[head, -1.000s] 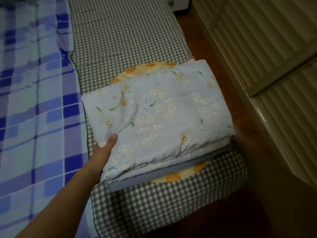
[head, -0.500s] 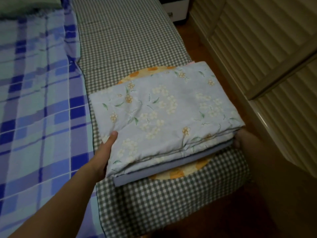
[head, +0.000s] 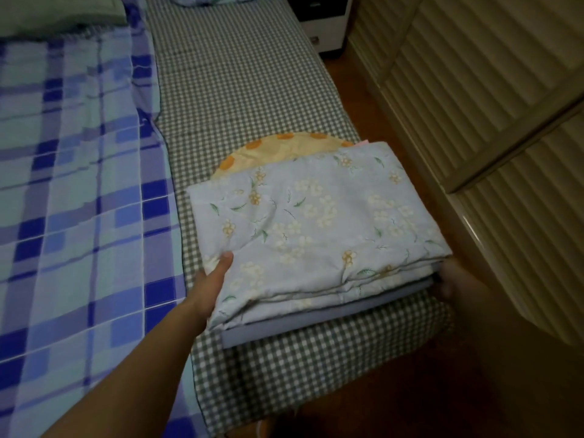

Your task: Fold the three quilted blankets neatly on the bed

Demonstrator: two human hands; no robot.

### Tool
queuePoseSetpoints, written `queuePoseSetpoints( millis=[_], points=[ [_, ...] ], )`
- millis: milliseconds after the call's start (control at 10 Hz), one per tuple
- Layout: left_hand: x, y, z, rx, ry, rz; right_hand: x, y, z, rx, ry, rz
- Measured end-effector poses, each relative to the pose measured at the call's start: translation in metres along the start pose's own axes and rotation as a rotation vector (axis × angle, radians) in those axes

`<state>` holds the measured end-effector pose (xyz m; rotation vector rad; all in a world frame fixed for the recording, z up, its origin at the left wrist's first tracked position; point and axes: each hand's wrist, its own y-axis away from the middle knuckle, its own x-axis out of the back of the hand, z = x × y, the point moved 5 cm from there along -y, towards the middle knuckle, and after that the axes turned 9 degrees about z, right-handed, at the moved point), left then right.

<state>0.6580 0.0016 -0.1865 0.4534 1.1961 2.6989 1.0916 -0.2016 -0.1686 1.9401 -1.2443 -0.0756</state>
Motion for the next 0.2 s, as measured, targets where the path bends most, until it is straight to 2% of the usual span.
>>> queuePoseSetpoints(
  millis=[100,200],
  points=[
    [0.013,0.018,0.026,-0.081,-0.151,0.12,0.022,-0.017,0.001,-0.112,0.051,0.123],
    [0.038,0.046,0.079,-0.281,-0.407,0.275,0.032,-0.003,-0.049,0.064,0.279,0.277]
  ],
)
